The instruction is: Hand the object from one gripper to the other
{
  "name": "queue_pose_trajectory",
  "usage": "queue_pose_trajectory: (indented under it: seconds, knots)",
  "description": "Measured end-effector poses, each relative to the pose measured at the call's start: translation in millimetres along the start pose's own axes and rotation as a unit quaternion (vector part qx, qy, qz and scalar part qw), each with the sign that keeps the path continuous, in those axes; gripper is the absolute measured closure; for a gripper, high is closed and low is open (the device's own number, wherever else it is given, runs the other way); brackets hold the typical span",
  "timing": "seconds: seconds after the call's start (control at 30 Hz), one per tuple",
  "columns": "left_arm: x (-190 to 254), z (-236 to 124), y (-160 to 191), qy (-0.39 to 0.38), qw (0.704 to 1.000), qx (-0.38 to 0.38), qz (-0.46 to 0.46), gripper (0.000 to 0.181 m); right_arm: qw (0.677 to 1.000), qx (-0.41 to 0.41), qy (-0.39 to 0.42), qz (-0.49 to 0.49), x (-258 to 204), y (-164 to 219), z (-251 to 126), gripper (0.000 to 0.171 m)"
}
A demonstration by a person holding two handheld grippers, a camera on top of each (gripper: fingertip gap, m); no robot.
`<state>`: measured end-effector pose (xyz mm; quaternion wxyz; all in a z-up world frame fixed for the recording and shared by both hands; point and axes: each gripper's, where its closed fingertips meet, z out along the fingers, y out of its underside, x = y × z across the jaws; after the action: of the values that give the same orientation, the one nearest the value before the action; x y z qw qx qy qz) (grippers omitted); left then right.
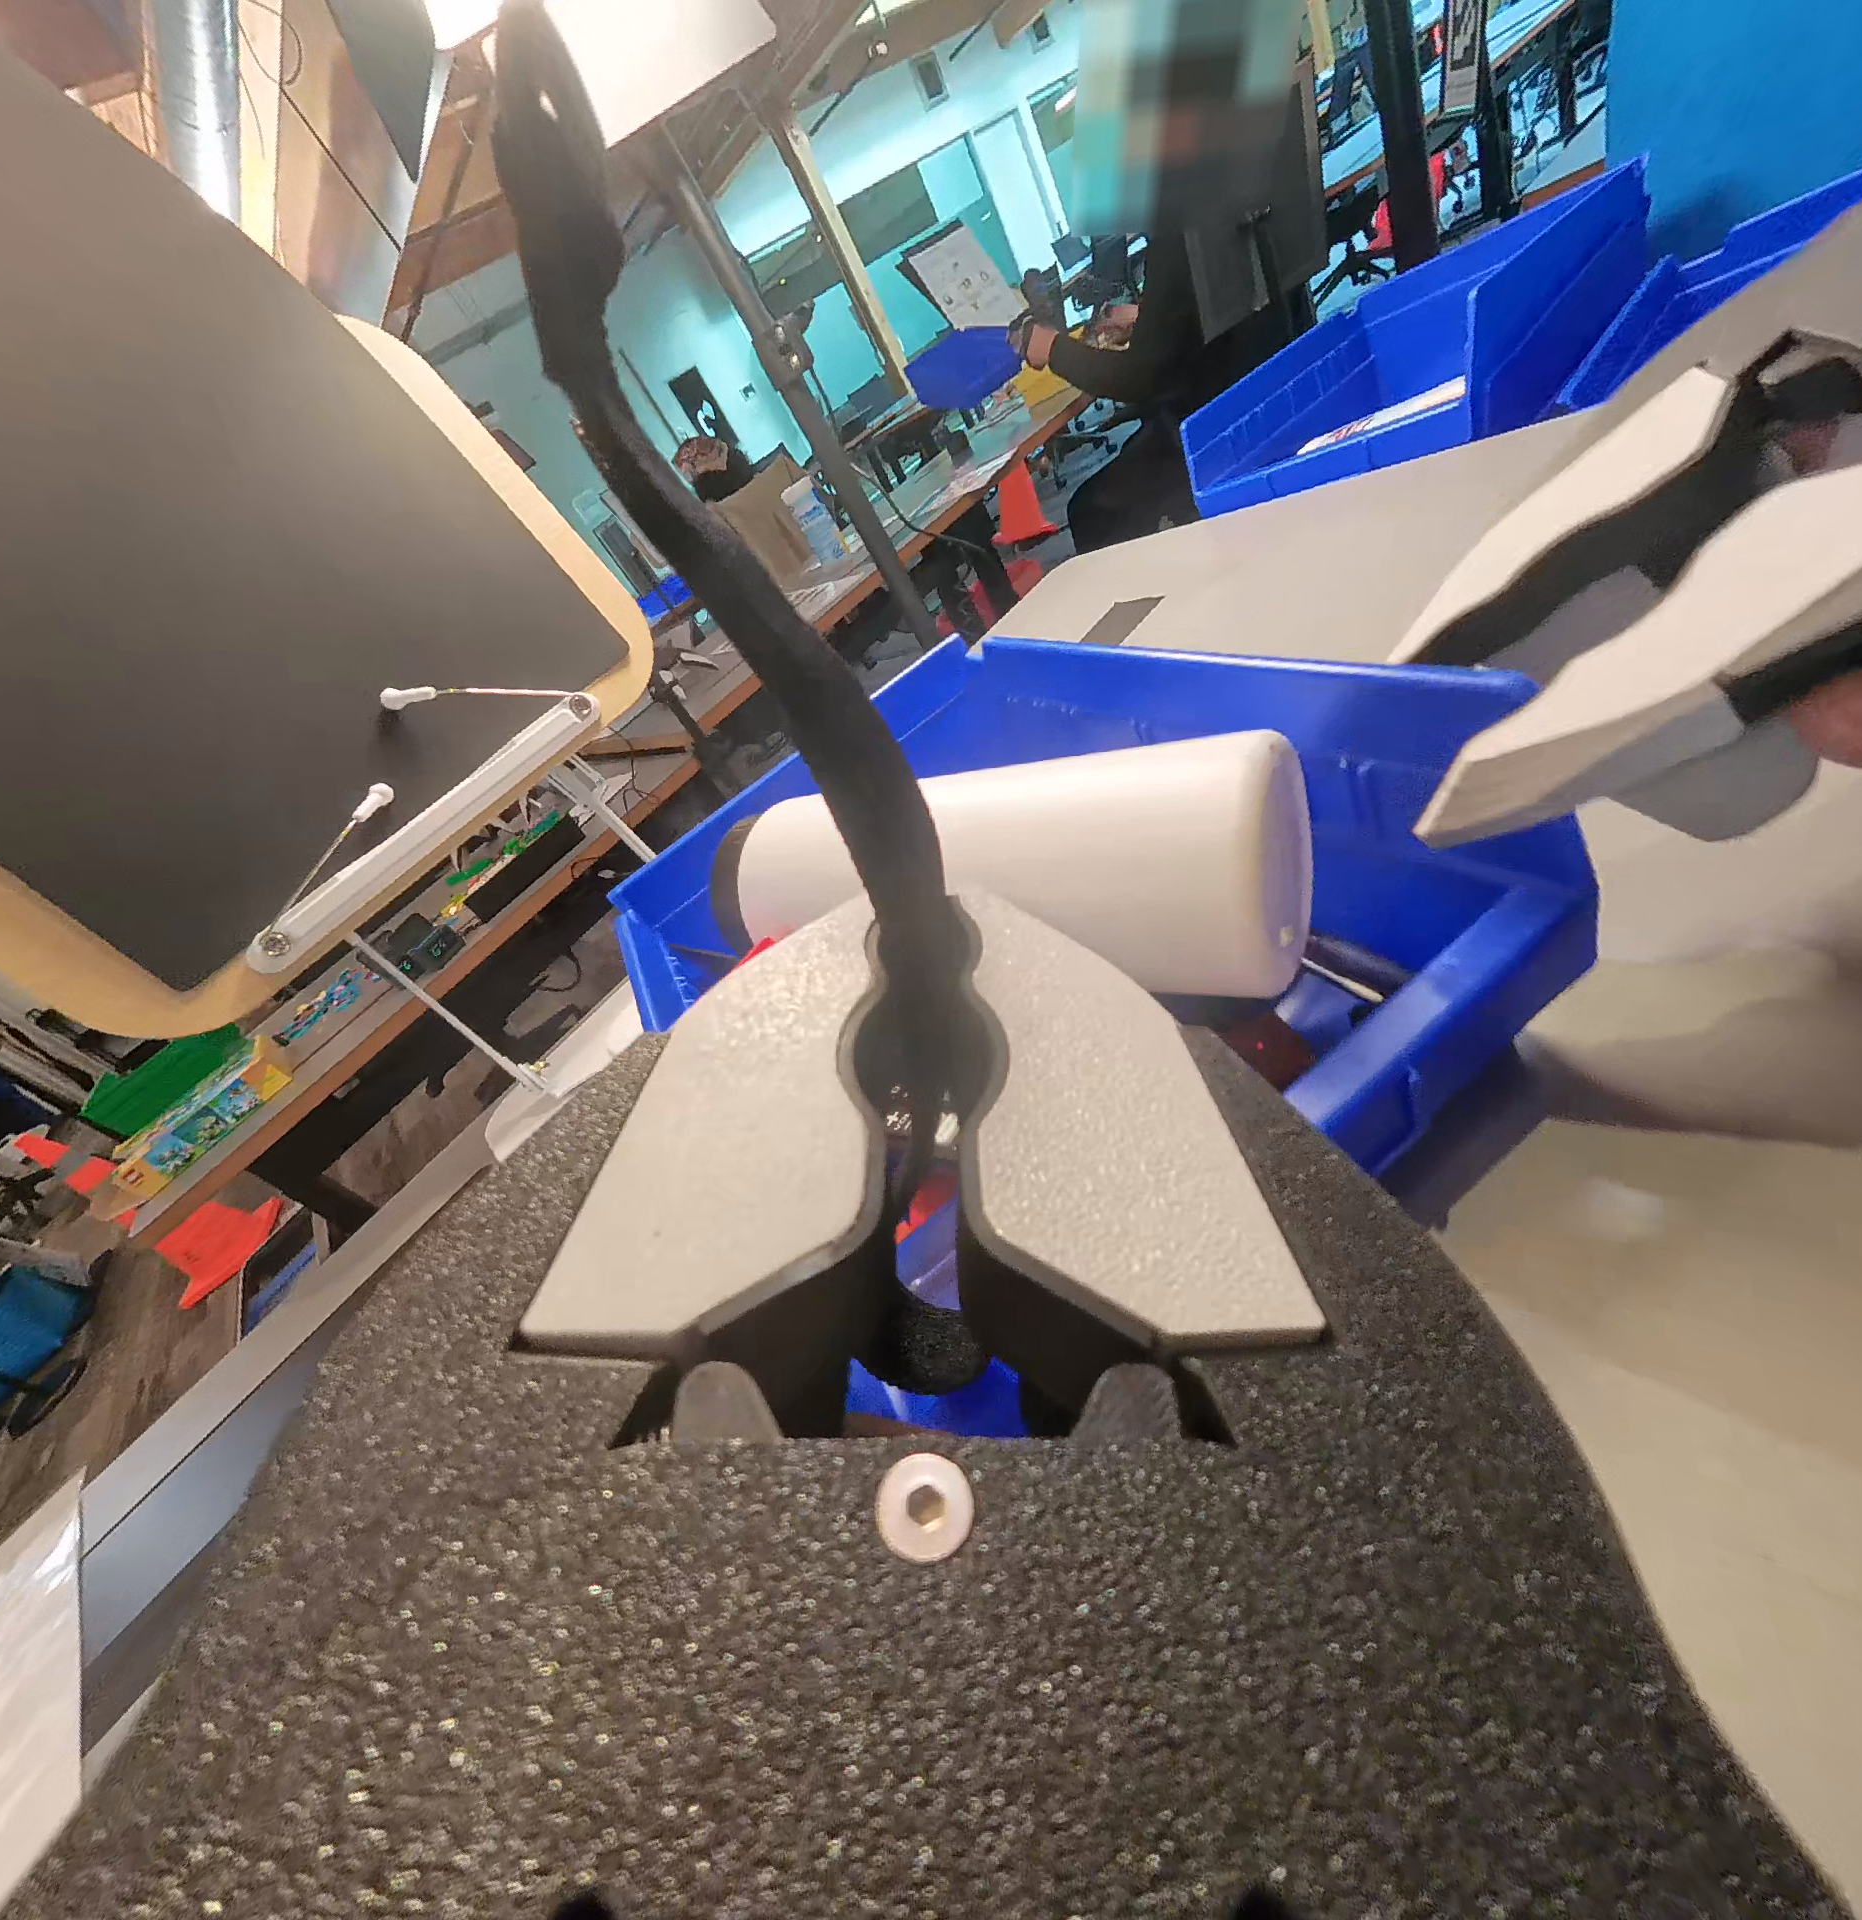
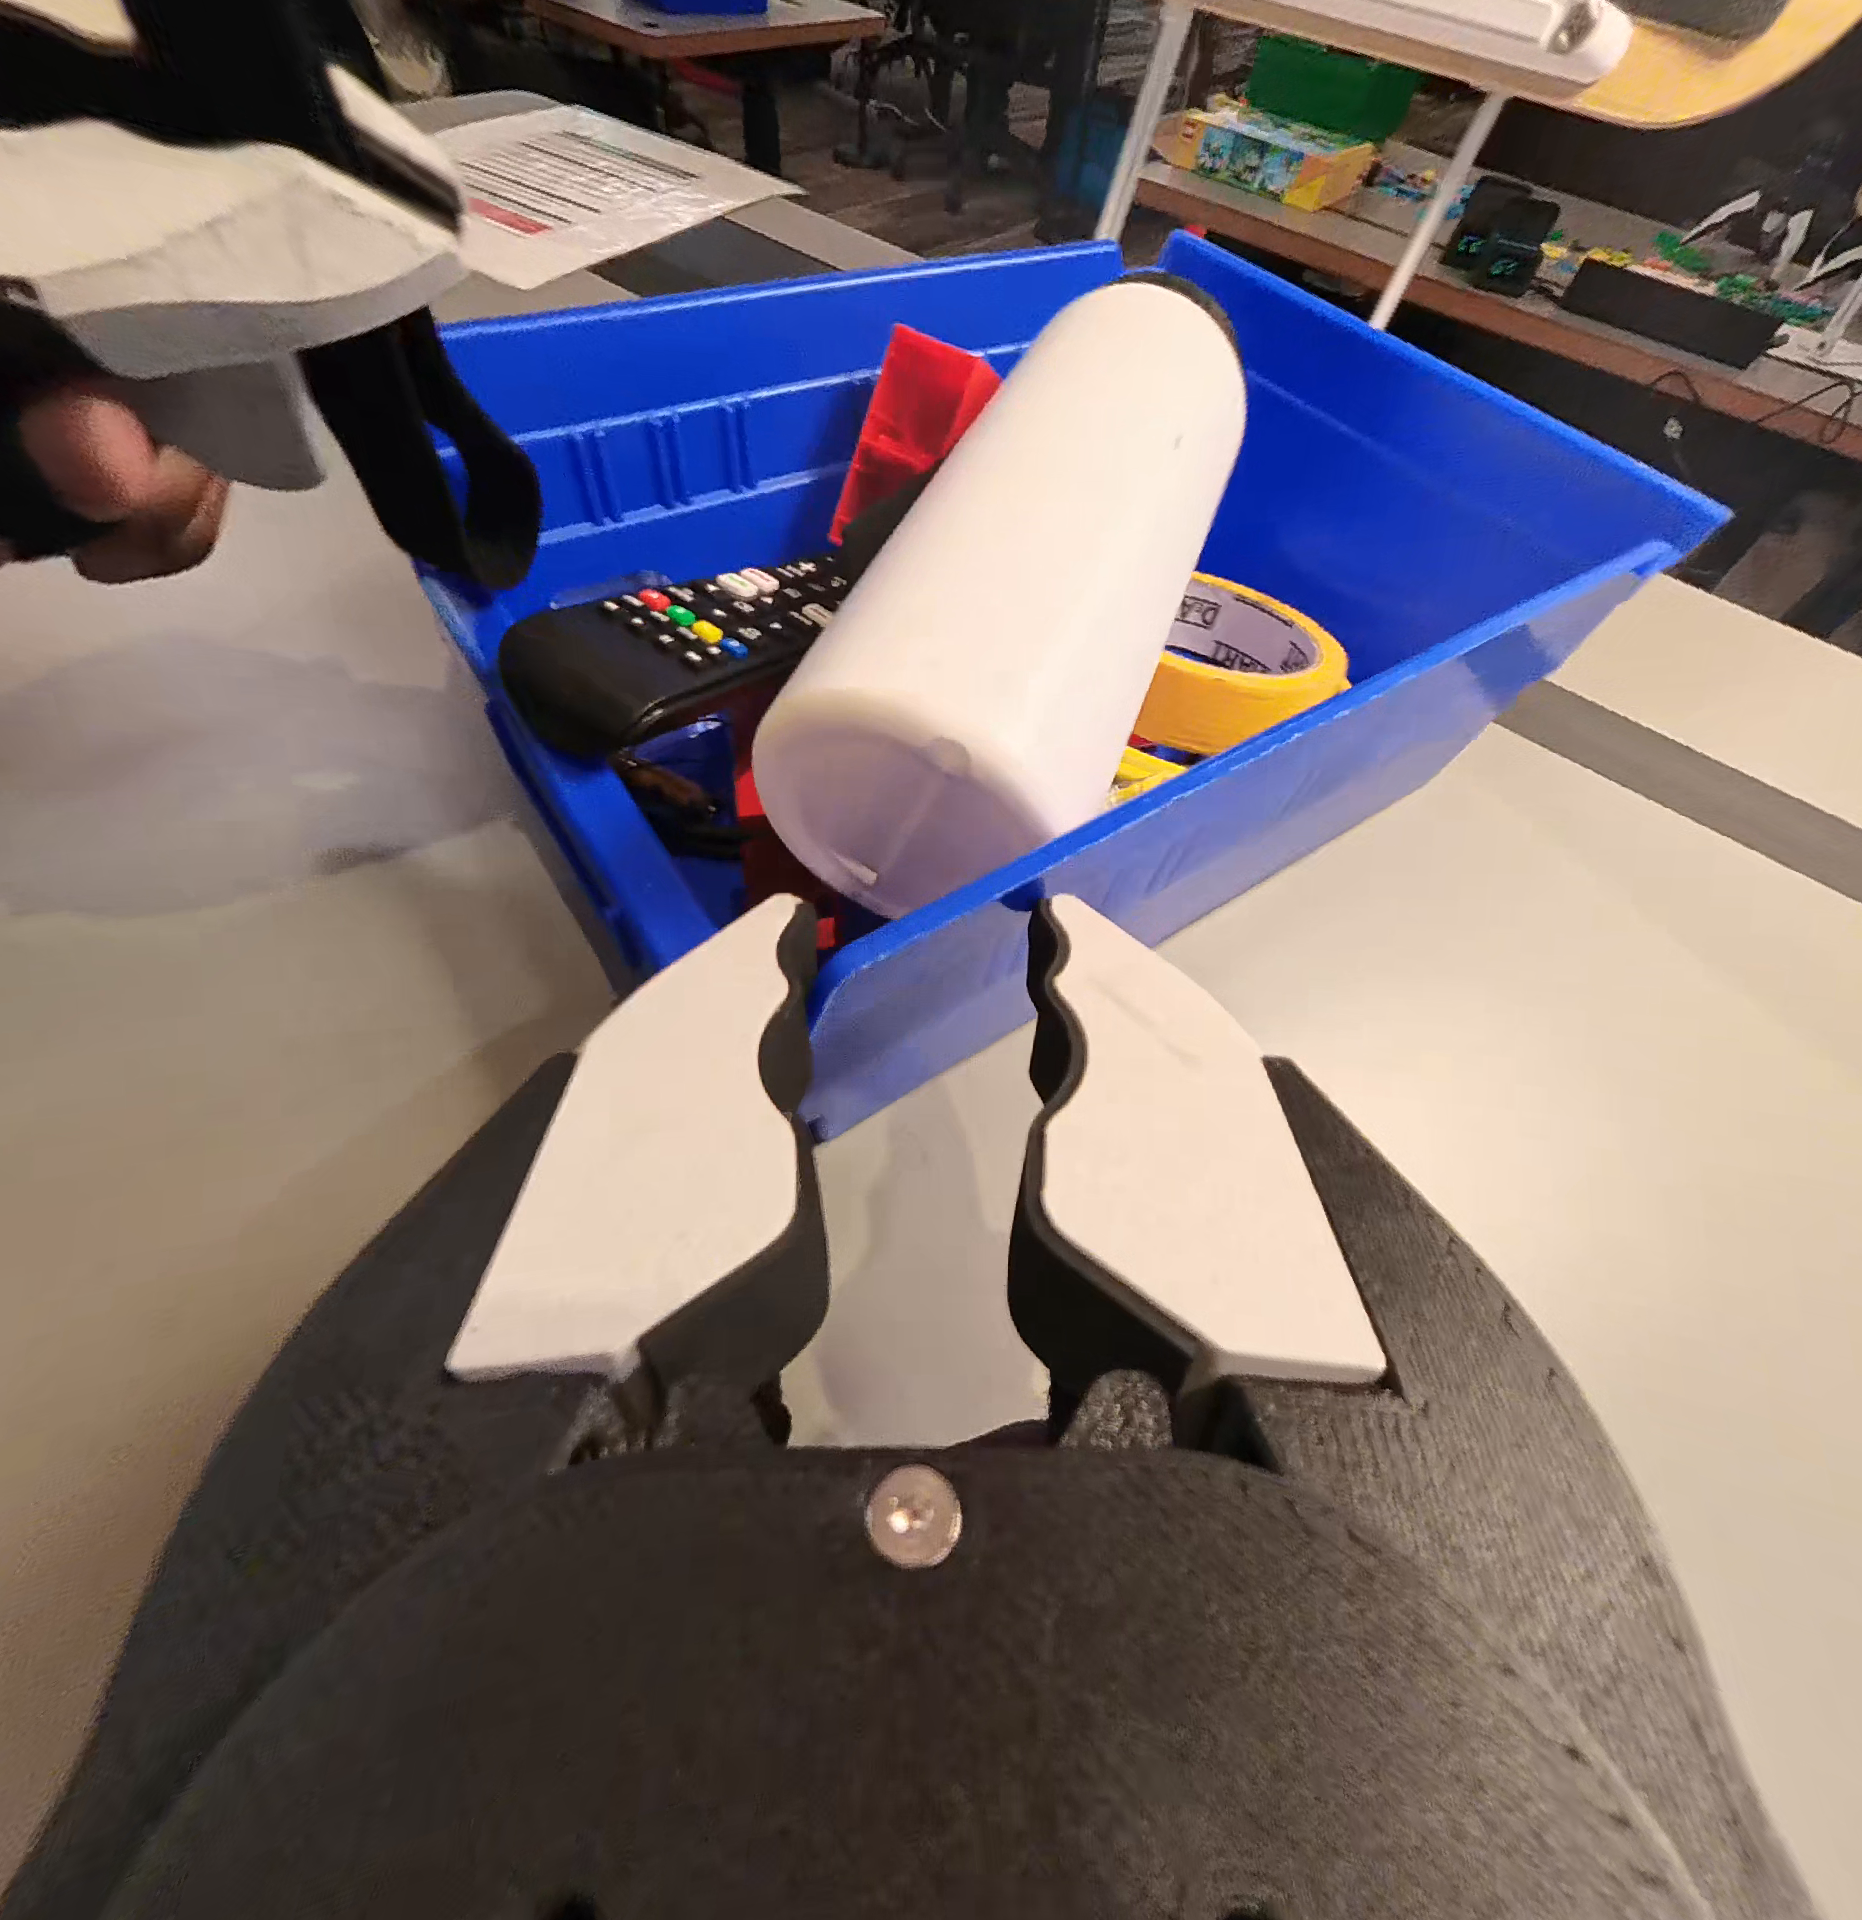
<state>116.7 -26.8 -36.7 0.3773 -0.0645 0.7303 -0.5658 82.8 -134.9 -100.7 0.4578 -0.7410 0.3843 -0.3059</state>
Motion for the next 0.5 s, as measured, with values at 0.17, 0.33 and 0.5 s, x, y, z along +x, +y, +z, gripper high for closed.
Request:
queue_pose_trajectory:
  seconds: [0.17,0.33,0.5]
  knots:
    - [-10,-4,-1,-0.006,1.000,-0.012,-0.007,0.174,0.991,0.034,-0.125,-0.013,-65,-6,-4,0.128]
    - [-25,-9,7,-0.018,0.998,-0.059,0.016,0.174,0.968,0.076,-0.221,-0.092,-111,-17,-21,0.133]
    - [-26,-2,31,0.016,0.992,-0.112,-0.050,0.171,0.966,0.140,-0.114,-0.185,-44,-44,-19,0.127]
